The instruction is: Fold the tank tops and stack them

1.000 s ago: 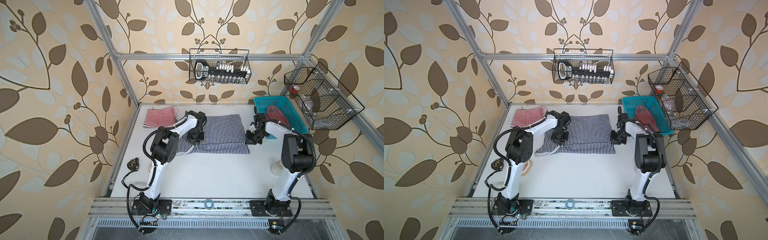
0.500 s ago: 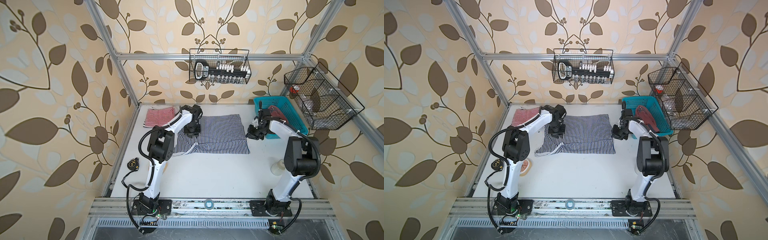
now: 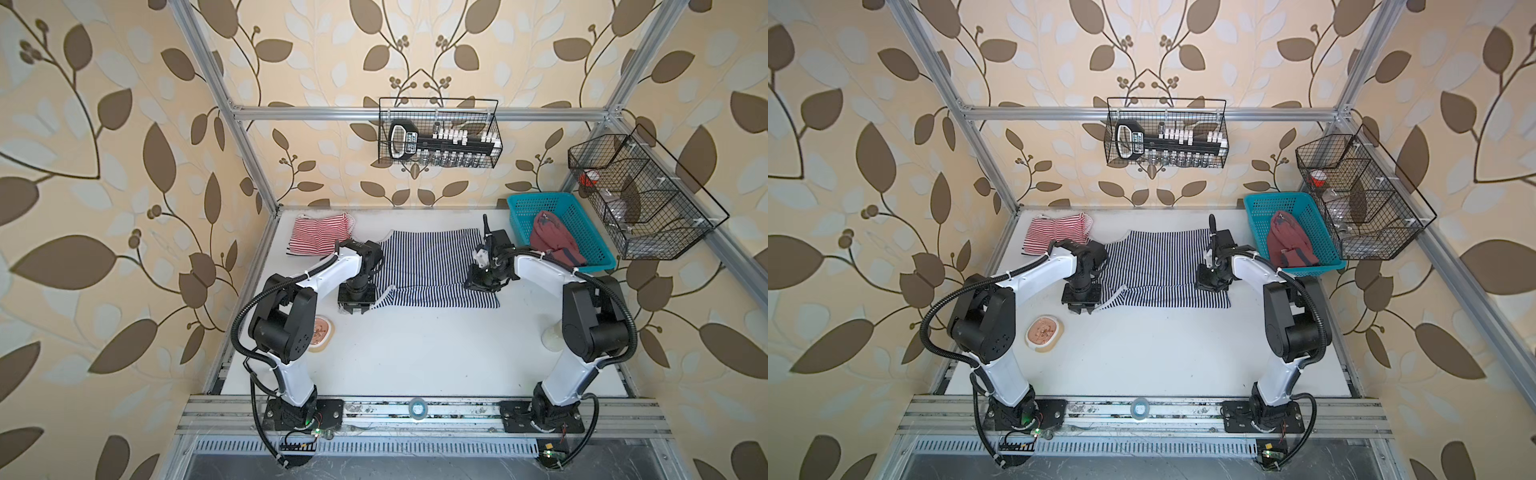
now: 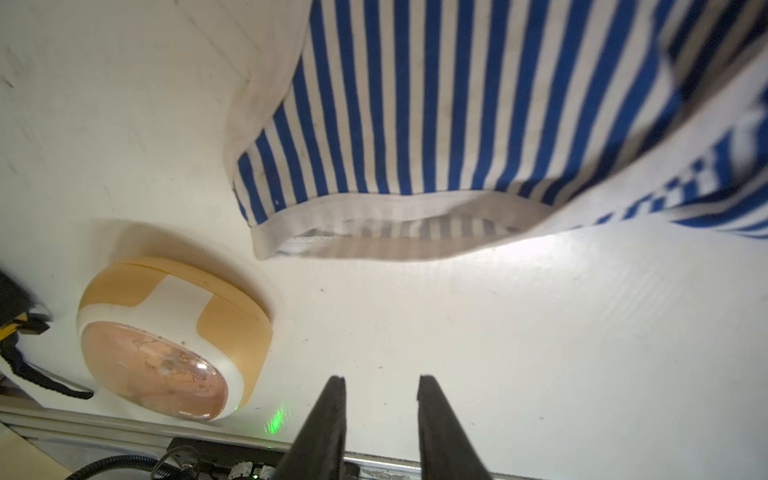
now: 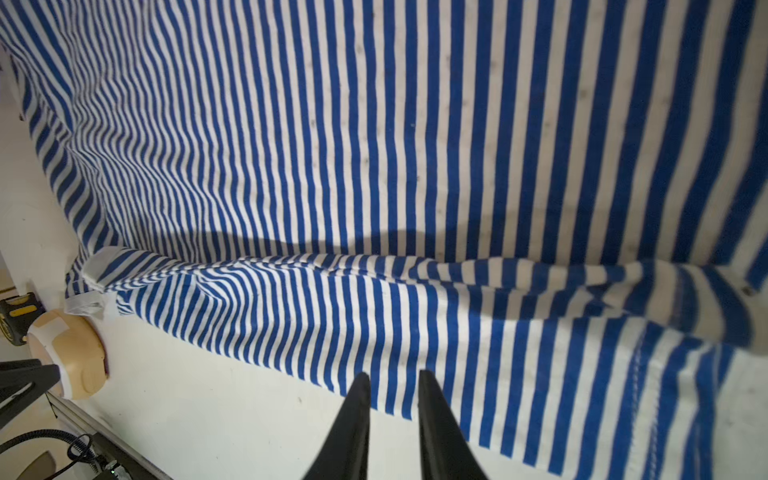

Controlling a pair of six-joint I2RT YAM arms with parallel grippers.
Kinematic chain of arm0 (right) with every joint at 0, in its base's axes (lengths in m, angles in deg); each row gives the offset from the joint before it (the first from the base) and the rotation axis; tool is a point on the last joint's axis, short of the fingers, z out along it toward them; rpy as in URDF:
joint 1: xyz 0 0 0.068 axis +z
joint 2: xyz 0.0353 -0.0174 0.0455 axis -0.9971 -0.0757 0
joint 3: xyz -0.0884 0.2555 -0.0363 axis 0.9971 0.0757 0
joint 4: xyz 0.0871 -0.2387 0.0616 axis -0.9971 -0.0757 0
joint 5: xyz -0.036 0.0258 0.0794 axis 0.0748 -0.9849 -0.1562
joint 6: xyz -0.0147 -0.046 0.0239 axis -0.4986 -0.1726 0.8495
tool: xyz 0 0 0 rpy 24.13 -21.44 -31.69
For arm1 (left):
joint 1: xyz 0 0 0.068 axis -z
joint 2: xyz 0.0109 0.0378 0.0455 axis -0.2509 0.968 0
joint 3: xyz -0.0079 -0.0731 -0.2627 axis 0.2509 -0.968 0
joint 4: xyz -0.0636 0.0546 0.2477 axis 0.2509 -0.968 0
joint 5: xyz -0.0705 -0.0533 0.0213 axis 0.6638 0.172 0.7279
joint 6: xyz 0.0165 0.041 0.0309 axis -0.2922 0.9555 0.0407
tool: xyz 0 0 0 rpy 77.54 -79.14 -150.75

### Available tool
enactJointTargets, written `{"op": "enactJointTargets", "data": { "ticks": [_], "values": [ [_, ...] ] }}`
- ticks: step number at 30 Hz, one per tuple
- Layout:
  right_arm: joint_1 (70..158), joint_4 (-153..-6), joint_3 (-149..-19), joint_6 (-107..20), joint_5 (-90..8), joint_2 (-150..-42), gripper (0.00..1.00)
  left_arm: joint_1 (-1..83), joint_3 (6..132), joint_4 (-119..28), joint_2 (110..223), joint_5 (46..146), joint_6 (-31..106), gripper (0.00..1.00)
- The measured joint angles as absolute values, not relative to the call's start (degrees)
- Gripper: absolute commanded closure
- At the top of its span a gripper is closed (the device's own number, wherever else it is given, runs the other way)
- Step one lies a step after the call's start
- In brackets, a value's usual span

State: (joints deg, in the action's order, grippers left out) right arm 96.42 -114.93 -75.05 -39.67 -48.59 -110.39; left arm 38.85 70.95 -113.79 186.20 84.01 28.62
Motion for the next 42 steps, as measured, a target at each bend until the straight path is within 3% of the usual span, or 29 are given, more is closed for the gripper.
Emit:
{"op": "enactJointTargets", "data": {
  "ticks": [22, 33, 36, 42],
  "values": [
    [96.5, -113.8, -75.0, -39.7, -48.5, -112.3, 0.78, 31.7, 70.8, -106.6, 191.7, 77.5, 23.3, 0.54],
    [96.4, -113.4, -74.2, -39.7, -48.5, -112.3, 0.78, 30.9, 69.5, -103.3, 193.9, 79.6, 22.0, 0.80],
    [96.4, -113.0, -73.3, -39.7, -48.5, -112.3, 0.83, 30.5, 69.4, -102.9, 193.9, 80.5, 22.0, 0.93],
    [96.2, -112.4, -72.6, -40.0, -48.4, -113.3, 0.97, 28.2, 68.2, -102.9, 193.0, 80.9, 22.4, 1.00]
  ]
}}
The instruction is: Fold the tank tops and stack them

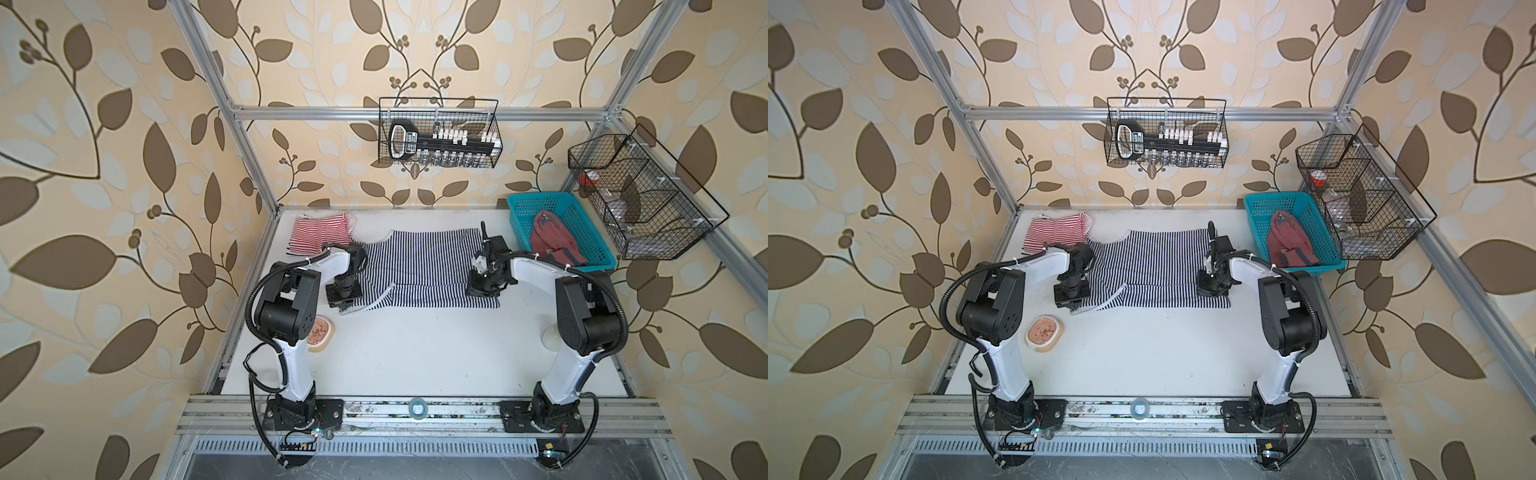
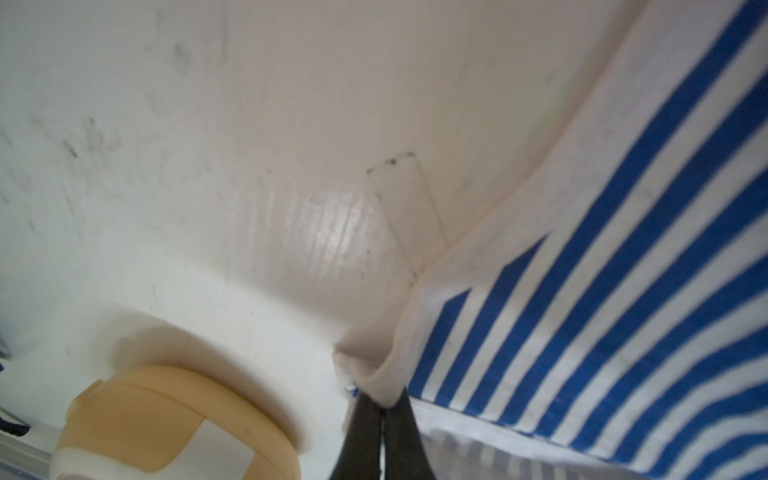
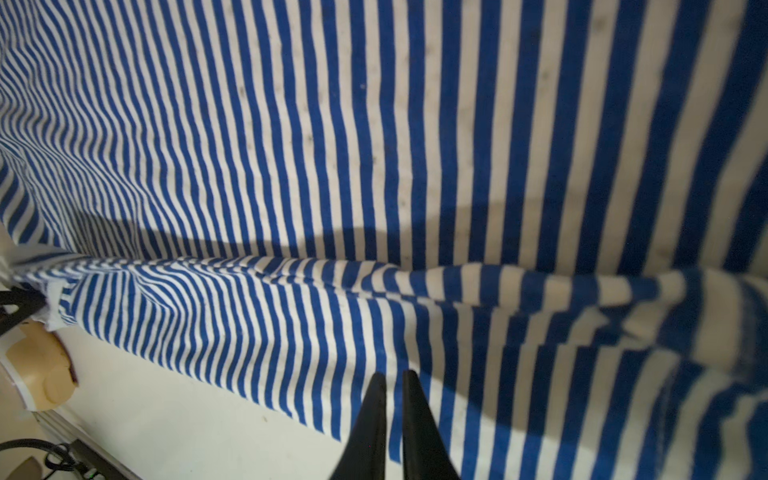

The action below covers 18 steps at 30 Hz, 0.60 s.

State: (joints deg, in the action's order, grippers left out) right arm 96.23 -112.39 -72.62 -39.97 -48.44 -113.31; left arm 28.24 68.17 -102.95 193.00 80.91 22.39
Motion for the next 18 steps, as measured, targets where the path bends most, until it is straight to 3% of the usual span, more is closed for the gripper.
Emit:
{"op": "enactJointTargets", "data": {
  "ticks": [18],
  "values": [
    [96.1, -112.2, -70.1, -39.9, -44.5, -112.4, 1.00, 24.2, 67.4, -106.0, 192.4, 81.7, 25.2, 1.00]
  ]
}}
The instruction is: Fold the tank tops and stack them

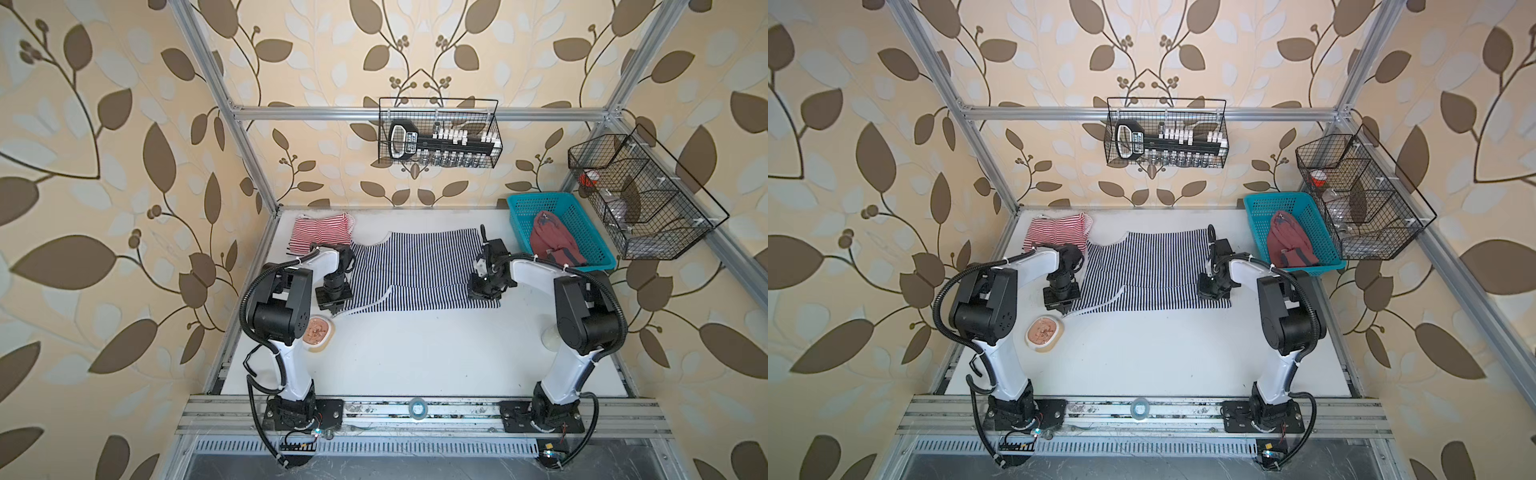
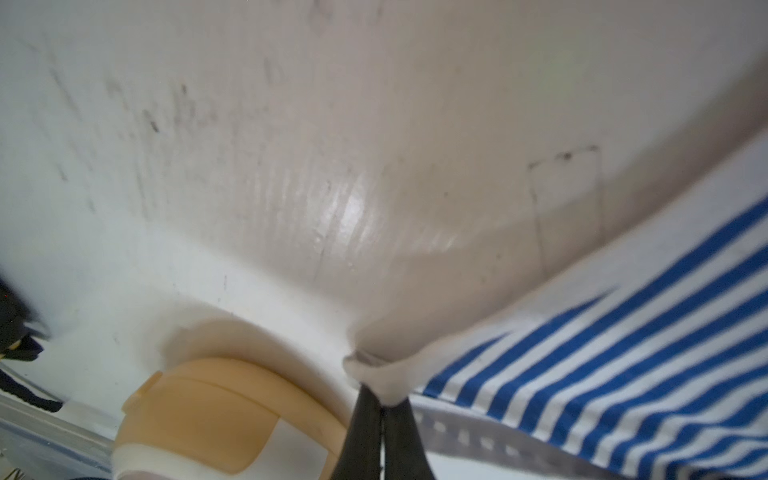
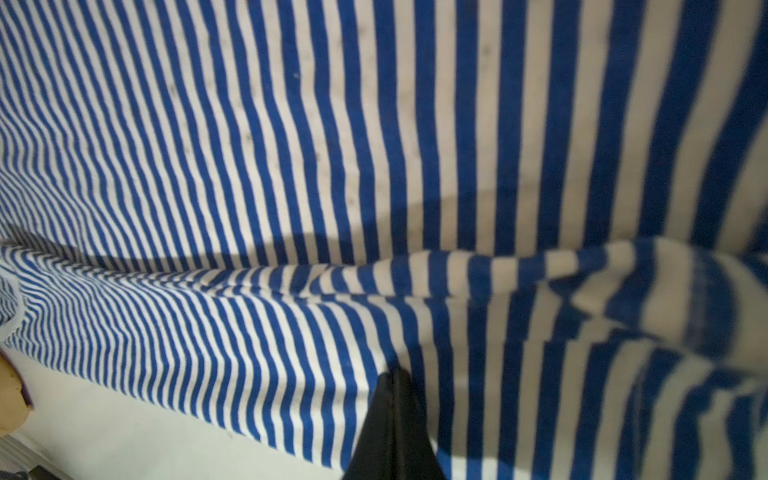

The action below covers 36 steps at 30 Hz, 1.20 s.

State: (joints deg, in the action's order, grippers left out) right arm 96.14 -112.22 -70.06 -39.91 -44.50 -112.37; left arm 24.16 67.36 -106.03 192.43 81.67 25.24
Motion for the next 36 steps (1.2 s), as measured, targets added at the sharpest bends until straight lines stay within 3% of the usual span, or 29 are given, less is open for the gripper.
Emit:
{"op": "enactJointTargets", "data": {
  "ticks": [10, 21, 28, 30, 33, 36],
  "values": [
    [97.3, -111.5, -64.3, -38.9, -41.8, -107.5, 1.00, 24.2, 67.3, -106.9, 192.4, 81.6, 25.5, 1.00],
    [98.9, -110.6, -59.9, -37.3, -39.5, -103.7, 0.97, 24.2, 65.7, -107.7, 189.7, 81.6, 25.5, 0.88],
    [99.1, -112.9, -58.9, -36.5, -40.4, -101.7, 0.88, 24.2, 67.4, -111.4, 186.8, 80.1, 25.8, 0.77],
    [99.1, -115.3, -59.4, -36.5, -40.6, -100.9, 0.81, 24.2, 69.5, -112.7, 186.0, 80.0, 25.8, 0.77],
    [99.0, -119.5, -64.0, -36.7, -40.4, -99.7, 0.76, 24.2, 74.5, -114.5, 184.3, 80.3, 25.8, 0.76],
    [98.0, -121.3, -72.4, -37.4, -40.3, -99.2, 0.72, 24.2, 81.1, -115.3, 182.9, 81.8, 25.8, 0.68]
  ]
}}
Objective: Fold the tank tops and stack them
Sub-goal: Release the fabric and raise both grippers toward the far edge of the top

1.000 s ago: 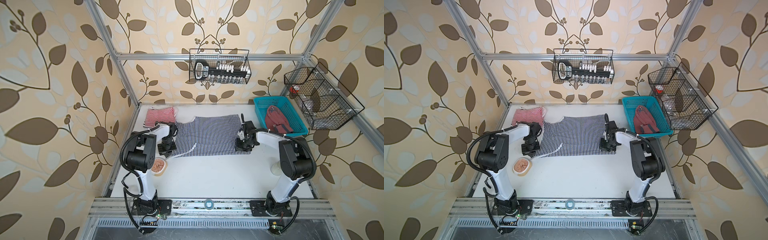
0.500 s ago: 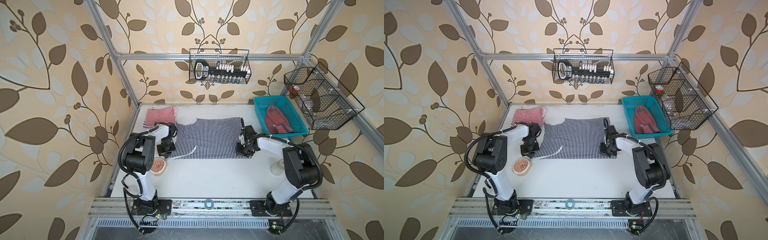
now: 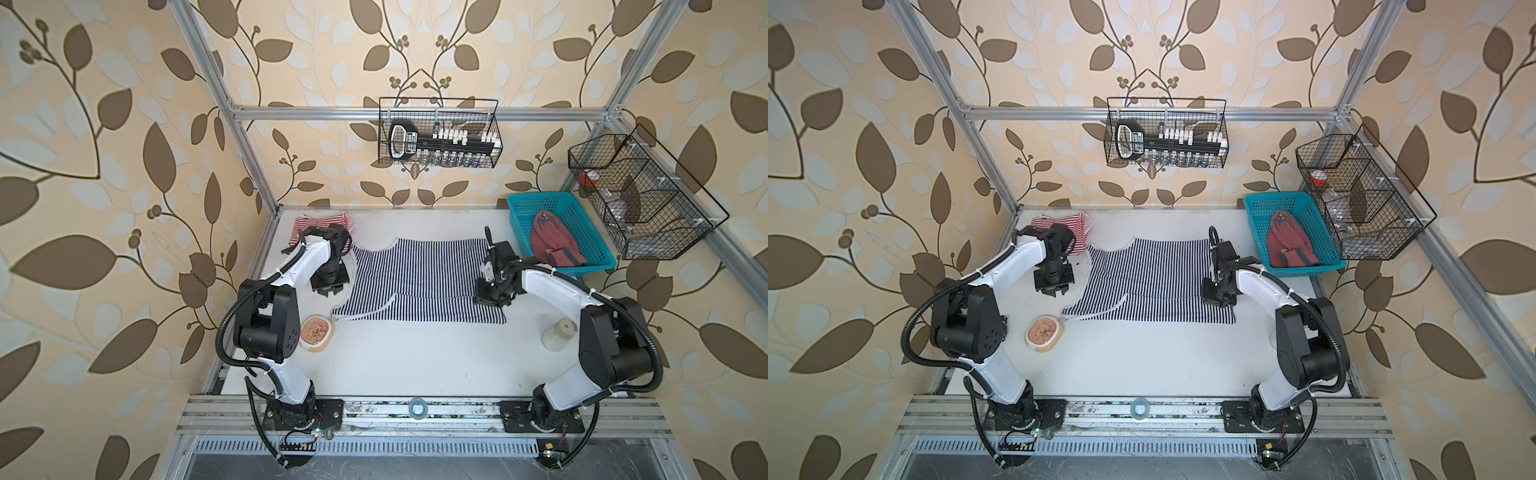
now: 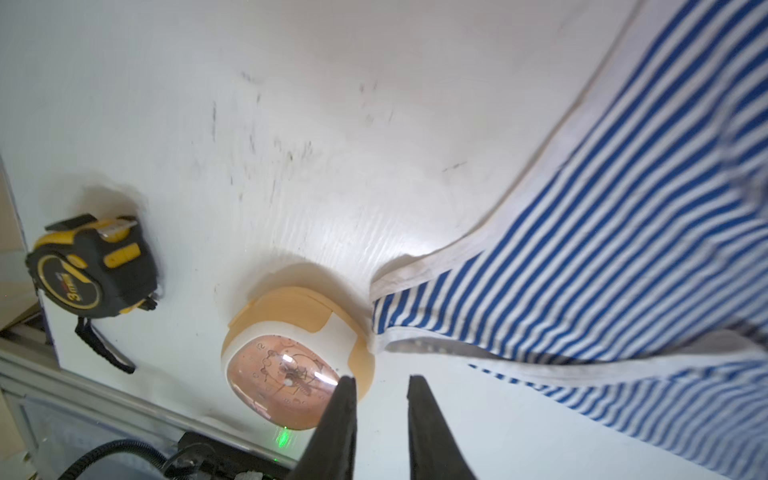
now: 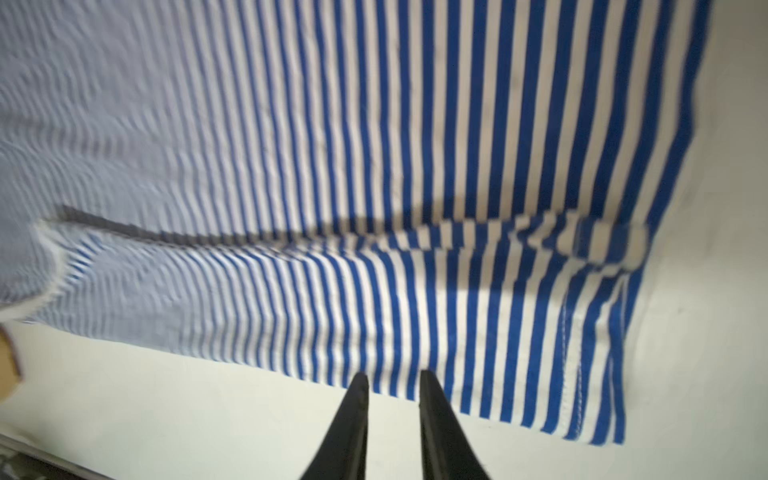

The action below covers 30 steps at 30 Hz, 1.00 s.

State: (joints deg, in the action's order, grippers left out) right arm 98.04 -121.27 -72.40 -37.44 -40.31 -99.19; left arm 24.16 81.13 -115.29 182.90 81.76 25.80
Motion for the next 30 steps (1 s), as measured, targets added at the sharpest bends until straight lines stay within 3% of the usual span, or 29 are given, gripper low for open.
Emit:
{"op": "enactJointTargets", "data": {
  "ticks": [7, 18, 30],
  "values": [
    [91.6, -122.5, -90.6, -40.0, -38.5, -104.9, 0.71, 24.4, 97.5, -112.0, 186.1, 91.0, 25.9, 0.59],
    [86.1, -124.5, -108.9, -41.5, -37.7, -128.9, 0.68, 27.1, 134.3, -108.6, 220.7, 102.1, 25.1, 0.53],
    [85.8, -125.4, -123.9, -41.3, -36.0, -140.9, 0.66, 28.5, 137.1, -95.9, 232.5, 111.1, 18.5, 0.49]
  ]
}}
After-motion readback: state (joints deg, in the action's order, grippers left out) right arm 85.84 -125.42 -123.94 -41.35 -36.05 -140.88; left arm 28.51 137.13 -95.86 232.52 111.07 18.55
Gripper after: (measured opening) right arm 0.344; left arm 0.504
